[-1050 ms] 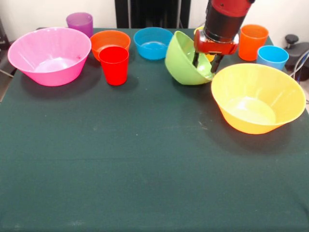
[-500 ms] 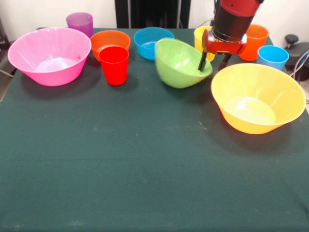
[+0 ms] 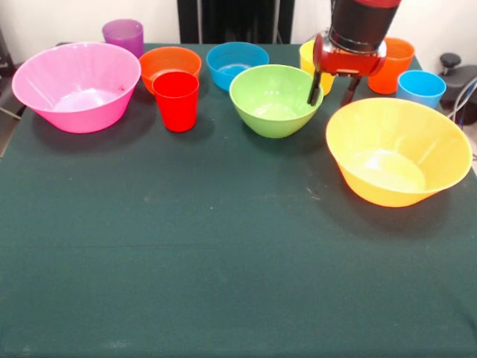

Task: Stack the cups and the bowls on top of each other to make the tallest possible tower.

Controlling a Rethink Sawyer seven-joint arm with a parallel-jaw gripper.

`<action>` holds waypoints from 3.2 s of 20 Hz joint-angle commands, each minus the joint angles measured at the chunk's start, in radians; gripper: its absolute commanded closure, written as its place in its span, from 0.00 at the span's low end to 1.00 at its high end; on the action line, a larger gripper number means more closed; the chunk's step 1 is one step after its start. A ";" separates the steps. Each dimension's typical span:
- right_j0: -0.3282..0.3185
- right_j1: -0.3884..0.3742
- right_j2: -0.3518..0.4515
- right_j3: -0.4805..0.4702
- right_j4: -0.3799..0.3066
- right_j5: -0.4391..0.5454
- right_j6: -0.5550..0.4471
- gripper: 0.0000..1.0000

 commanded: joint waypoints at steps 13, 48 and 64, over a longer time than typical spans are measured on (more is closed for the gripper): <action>-0.031 0.040 0.085 0.007 0.005 0.014 0.147 0.00; -0.046 0.073 0.096 0.006 0.002 -0.027 0.150 0.00; -0.046 0.074 0.099 0.007 0.001 -0.032 0.150 0.00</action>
